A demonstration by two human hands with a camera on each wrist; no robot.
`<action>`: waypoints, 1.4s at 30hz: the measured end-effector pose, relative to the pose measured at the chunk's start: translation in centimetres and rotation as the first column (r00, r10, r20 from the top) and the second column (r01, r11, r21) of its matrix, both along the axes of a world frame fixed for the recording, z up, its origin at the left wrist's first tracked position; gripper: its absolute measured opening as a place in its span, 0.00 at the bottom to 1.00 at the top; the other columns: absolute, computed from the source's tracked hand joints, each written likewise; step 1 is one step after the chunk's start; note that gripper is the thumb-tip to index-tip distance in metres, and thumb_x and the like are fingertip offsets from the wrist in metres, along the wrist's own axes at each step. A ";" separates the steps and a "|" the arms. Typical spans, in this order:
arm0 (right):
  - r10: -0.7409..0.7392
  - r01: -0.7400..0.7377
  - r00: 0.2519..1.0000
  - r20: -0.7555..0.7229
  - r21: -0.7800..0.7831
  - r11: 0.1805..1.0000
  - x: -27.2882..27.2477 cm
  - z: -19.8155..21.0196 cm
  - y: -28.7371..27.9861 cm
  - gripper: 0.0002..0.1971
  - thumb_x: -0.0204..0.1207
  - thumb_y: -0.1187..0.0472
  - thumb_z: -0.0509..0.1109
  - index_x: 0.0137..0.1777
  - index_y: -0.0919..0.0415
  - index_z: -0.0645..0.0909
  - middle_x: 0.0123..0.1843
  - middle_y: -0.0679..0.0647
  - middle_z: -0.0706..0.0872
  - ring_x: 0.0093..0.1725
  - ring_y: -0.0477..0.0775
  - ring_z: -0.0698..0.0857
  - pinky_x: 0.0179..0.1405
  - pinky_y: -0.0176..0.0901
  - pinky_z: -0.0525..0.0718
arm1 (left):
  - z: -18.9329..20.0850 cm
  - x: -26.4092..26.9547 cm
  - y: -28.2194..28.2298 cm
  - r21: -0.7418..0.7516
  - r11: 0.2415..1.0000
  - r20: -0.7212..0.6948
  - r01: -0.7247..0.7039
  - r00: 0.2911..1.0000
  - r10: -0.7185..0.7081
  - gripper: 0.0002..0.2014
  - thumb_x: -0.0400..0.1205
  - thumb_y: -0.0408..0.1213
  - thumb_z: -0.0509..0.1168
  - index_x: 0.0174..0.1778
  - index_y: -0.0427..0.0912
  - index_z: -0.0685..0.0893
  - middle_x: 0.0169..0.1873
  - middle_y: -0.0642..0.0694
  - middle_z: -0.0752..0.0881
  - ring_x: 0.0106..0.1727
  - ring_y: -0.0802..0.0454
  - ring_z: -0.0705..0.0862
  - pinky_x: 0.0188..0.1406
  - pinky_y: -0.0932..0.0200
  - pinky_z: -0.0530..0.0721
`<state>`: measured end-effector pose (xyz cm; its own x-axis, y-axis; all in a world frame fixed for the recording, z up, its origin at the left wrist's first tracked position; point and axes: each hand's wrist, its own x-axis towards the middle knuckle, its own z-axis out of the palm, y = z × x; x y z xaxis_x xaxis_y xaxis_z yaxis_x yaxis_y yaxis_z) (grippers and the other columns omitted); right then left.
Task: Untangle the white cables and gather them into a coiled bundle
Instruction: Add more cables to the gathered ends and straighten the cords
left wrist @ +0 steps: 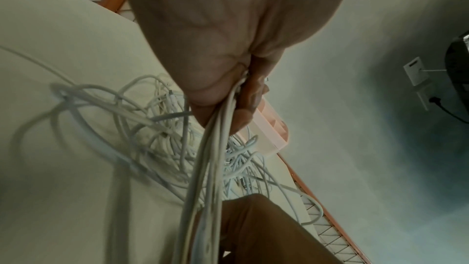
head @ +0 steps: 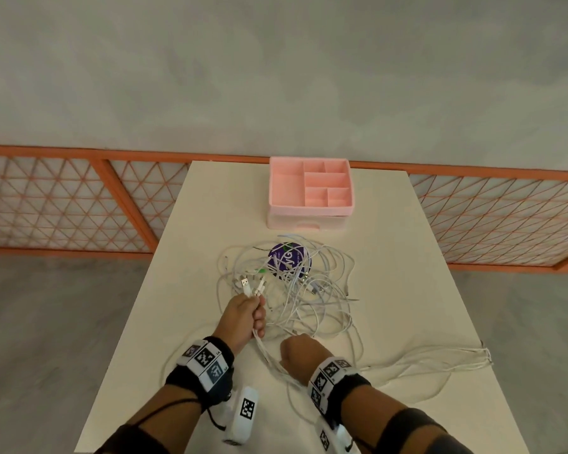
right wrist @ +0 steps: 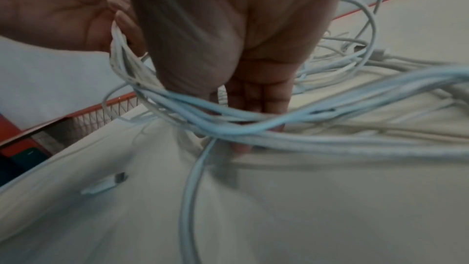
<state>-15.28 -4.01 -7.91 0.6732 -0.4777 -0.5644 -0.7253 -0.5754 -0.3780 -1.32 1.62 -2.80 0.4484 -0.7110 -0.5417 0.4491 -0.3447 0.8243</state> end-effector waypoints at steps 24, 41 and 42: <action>-0.701 0.622 0.273 0.659 0.435 0.651 -1.1 13.4 -8.0 0.11 0.73 0.73 0.64 0.52 0.59 0.78 0.35 0.57 0.90 0.30 0.53 0.87 0.32 0.50 0.86 | 3.2 -2.9 -6.4 -0.128 0.990 -0.105 0.061 0.992 -0.074 0.11 0.83 0.34 0.49 0.39 0.41 0.75 0.20 0.51 0.66 0.18 0.54 0.62 0.28 0.56 0.68; -0.584 0.550 0.476 0.657 0.296 0.781 0.0 11.7 -4.5 0.07 0.78 0.73 0.67 0.49 0.66 0.87 0.35 0.47 0.84 0.27 0.37 0.83 0.29 0.26 0.80 | 2.3 -4.3 -6.3 -0.174 0.984 0.144 0.023 0.990 0.002 0.13 0.91 0.37 0.55 0.50 0.31 0.80 0.27 0.41 0.75 0.21 0.52 0.71 0.19 0.58 0.70; -0.595 0.528 0.467 0.654 0.333 0.781 -0.1 11.7 -4.2 0.08 0.78 0.75 0.66 0.50 0.69 0.87 0.34 0.49 0.84 0.25 0.37 0.82 0.27 0.27 0.79 | 2.3 -4.1 -6.4 -0.175 0.985 0.135 0.004 0.991 0.020 0.13 0.91 0.37 0.56 0.48 0.32 0.79 0.26 0.42 0.75 0.20 0.52 0.71 0.19 0.58 0.70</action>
